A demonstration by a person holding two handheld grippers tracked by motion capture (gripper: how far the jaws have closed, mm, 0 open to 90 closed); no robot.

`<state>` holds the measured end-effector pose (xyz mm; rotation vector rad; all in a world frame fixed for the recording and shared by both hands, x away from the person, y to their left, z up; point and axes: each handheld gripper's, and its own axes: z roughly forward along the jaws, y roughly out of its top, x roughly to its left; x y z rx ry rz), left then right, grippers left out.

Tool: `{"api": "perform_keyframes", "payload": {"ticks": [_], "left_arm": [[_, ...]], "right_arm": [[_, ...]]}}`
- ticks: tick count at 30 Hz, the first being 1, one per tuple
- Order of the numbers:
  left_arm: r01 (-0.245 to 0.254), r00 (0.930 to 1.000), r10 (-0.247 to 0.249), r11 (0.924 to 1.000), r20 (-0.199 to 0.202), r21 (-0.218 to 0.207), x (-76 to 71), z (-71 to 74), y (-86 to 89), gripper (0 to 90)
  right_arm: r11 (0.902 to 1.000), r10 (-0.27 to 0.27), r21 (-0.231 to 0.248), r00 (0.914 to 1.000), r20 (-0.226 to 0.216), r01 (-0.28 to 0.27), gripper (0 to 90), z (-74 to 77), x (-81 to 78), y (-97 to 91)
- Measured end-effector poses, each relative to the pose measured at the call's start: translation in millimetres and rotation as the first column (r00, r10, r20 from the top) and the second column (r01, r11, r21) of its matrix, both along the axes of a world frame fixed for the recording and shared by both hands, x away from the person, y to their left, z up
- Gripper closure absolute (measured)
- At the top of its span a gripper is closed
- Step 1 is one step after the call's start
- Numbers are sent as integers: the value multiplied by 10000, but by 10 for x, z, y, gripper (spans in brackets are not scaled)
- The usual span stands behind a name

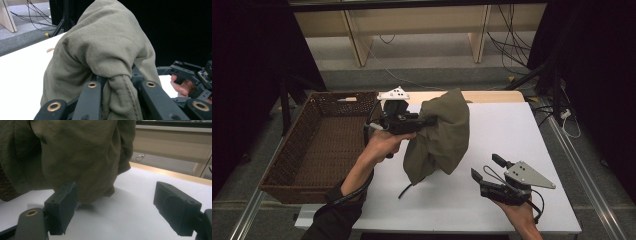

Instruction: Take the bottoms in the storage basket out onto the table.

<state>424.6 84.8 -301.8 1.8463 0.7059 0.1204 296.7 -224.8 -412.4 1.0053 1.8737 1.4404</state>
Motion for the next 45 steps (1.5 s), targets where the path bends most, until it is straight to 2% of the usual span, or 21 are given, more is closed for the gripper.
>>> {"api": "perform_keyframes", "payload": {"ticks": [3, 16, 23, 27, 38, 45], "left_arm": [[-35, 10000, 36, 9999, -40, 159, 10, -32, -43, 773], [-259, 9991, 266, 9994, -324, 228, 83, -154, -154, 772], [-617, 9962, 646, 9968, -592, 502, 193, -335, -177, 772], [-734, 9937, 771, 9962, -813, 475, 242, -400, -172, 771], [-782, 9910, 854, 9944, -1032, 712, 297, -511, -203, 768], [-637, 9894, 753, 9934, -1241, 953, 323, -620, -307, 761]], "right_arm": [[10000, -16, -14, 10000, 0, 16, 207, 2, -3, -3], [10000, -30, 55, 10000, 34, 29, 207, 2, 1, -12], [10000, -82, 45, 10000, 12, 82, 207, 5, 1, -22], [10000, -65, 42, 10000, -46, 66, 207, -3, 10, -21], [10000, -72, 33, 10000, -16, 72, 207, -4, 7, -18], [10000, -75, 16, 10000, -43, 75, 207, -3, 4, -21]]}}
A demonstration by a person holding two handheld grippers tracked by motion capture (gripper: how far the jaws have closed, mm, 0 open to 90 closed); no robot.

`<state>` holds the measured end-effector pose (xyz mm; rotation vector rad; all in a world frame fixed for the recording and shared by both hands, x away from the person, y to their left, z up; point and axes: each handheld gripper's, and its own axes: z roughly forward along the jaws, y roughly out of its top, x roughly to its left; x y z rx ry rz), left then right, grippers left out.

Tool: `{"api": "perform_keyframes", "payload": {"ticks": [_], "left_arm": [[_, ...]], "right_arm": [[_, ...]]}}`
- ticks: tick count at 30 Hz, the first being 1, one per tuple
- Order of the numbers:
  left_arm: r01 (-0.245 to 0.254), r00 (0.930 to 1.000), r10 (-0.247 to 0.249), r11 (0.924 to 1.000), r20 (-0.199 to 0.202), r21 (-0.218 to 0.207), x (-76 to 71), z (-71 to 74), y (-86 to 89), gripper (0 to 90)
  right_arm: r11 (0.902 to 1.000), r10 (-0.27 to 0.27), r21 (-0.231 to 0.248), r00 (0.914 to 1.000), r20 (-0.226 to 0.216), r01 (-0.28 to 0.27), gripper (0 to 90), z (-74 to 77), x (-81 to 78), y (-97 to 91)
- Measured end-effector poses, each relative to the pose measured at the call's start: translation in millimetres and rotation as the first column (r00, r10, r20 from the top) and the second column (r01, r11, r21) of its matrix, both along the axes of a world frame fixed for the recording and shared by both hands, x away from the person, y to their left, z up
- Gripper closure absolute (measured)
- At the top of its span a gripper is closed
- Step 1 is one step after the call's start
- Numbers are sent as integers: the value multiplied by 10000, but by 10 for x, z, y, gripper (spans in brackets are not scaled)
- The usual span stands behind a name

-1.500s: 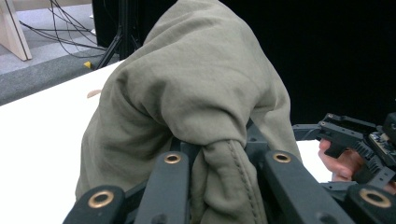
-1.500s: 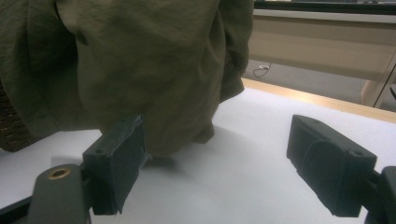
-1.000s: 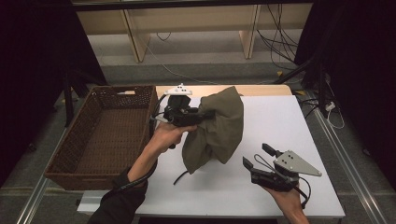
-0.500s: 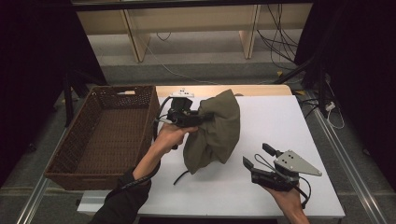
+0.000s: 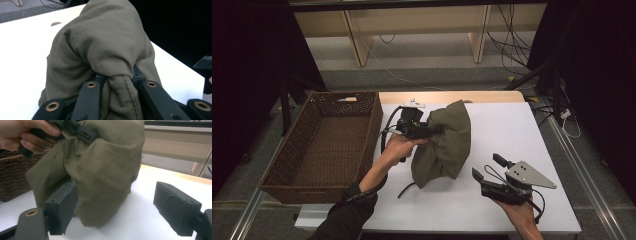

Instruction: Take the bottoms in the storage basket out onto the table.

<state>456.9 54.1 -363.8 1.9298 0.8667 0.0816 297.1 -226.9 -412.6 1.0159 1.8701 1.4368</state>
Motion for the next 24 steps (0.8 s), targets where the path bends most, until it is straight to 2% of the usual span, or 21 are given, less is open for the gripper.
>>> {"api": "perform_keyframes", "payload": {"ticks": [6, 11, 24], "left_arm": [[71, 9998, -68, 9999, -204, 140, 26, -100, -73, 754], [190, 9988, -189, 9998, -462, 27, 39, -143, -107, 741], [576, 9963, -566, 9982, -640, 148, 44, -251, -226, 670]], "right_arm": [[10000, 10, -13, 10000, -9, -10, 207, -1, 2, 1], [10000, 34, 2, 10000, 12, -34, 207, -6, 7, 4], [10000, -16, 15, 10000, -4, 16, 207, -12, 14, 1]]}}
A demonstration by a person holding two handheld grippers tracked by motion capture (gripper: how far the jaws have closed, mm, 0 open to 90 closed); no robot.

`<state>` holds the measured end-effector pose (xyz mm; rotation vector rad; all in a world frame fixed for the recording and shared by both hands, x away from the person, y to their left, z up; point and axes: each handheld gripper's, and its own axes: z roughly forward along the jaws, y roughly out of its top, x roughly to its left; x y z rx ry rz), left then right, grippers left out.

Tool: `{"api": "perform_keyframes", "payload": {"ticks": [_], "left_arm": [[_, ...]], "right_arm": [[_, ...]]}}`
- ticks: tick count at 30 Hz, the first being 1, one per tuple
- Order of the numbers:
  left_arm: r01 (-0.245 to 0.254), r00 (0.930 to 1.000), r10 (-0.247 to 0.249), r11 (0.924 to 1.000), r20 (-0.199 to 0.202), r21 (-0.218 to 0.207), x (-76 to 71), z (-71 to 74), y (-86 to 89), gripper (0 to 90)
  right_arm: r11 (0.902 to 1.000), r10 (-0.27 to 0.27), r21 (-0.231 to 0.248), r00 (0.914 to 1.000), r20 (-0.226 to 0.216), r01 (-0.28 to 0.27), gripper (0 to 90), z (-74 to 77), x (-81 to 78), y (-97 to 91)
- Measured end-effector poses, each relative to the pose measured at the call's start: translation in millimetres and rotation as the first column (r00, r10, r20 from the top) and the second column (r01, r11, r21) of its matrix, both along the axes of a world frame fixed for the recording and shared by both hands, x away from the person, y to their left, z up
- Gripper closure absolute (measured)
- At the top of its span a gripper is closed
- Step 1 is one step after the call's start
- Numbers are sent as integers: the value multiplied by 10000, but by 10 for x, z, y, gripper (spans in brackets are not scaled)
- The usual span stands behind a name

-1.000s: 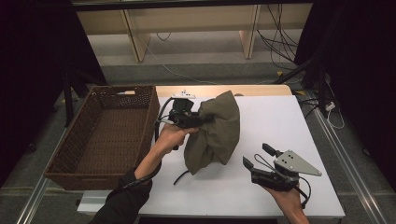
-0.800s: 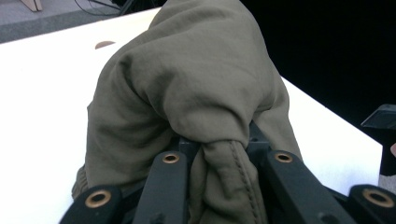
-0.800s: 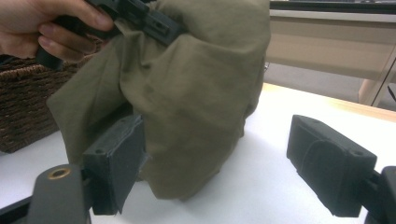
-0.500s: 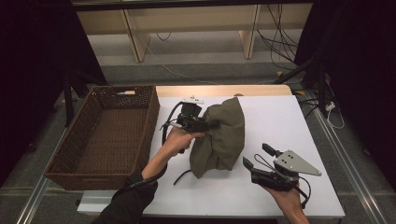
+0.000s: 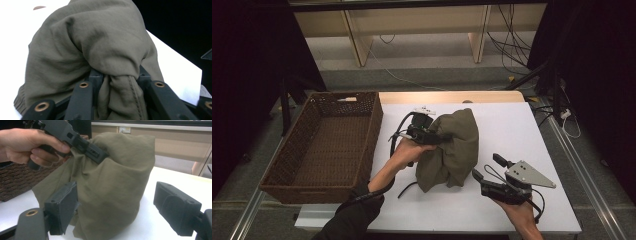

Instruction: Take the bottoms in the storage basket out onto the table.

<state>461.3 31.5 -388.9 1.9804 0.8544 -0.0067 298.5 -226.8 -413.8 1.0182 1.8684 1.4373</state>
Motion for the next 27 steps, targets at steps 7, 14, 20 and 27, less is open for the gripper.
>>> {"api": "perform_keyframes", "payload": {"ticks": [7, 14, 20, 27], "left_arm": [[211, 9998, -211, 9997, -70, 74, -25, -19, -75, 613], [463, 9983, -456, 9988, -372, 173, -45, -24, -151, 463], [576, 9983, -578, 9971, 31, 493, -107, 34, -201, 283], [737, 9970, -739, 9972, 219, 114, -153, 154, -173, 197]], "right_arm": [[10000, -8, -2, 10000, -19, 8, 207, 4, -4, -10], [10000, -4, 33, 10000, -6, 4, 206, 2, -1, -5], [10000, -10, 71, 10000, -19, 10, 206, 5, -2, -15], [9999, -36, 96, 10000, -13, 36, 206, 4, 2, -21]]}}
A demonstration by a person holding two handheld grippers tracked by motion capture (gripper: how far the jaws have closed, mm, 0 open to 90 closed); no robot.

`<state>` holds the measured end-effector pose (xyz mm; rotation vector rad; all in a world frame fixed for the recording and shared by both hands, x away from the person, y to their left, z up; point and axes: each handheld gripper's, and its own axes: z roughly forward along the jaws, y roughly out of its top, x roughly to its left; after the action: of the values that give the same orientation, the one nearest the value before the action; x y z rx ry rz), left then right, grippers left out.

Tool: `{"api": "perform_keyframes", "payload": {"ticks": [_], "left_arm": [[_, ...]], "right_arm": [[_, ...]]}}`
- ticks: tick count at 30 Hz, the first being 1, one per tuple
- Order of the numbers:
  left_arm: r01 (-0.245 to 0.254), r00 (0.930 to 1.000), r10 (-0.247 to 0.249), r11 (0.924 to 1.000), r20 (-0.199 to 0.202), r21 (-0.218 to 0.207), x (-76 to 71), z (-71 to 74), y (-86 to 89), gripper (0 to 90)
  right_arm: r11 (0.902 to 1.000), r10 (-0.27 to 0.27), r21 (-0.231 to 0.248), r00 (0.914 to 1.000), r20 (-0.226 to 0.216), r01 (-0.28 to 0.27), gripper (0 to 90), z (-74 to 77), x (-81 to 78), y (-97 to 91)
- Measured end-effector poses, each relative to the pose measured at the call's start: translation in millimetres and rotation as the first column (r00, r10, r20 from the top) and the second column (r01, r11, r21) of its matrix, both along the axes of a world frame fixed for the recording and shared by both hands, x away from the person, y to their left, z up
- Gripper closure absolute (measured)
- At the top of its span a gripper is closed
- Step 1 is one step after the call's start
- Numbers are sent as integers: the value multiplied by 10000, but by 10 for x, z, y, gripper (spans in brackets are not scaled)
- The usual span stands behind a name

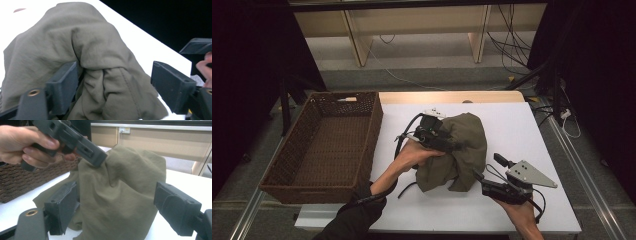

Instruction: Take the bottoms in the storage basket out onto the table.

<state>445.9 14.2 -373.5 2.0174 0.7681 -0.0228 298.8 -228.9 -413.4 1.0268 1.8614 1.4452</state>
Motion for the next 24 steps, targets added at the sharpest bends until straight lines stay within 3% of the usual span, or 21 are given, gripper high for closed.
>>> {"api": "perform_keyframes", "payload": {"ticks": [18, 22, 24], "left_arm": [[-442, 9970, 501, 9943, 596, -973, -61, 146, 238, 63], [-607, 9927, 729, 9903, 958, -1250, -95, 182, 303, 55], [-660, 9922, 804, 9871, 957, -1456, -103, 190, 336, 52]], "right_arm": [[9999, -64, 126, 10000, -42, 64, 200, 3, 8, -19], [9998, -46, 179, 10000, -39, 47, 195, 4, 10, -27], [9998, -36, 183, 10000, -19, 37, 193, 5, 10, -31]]}}
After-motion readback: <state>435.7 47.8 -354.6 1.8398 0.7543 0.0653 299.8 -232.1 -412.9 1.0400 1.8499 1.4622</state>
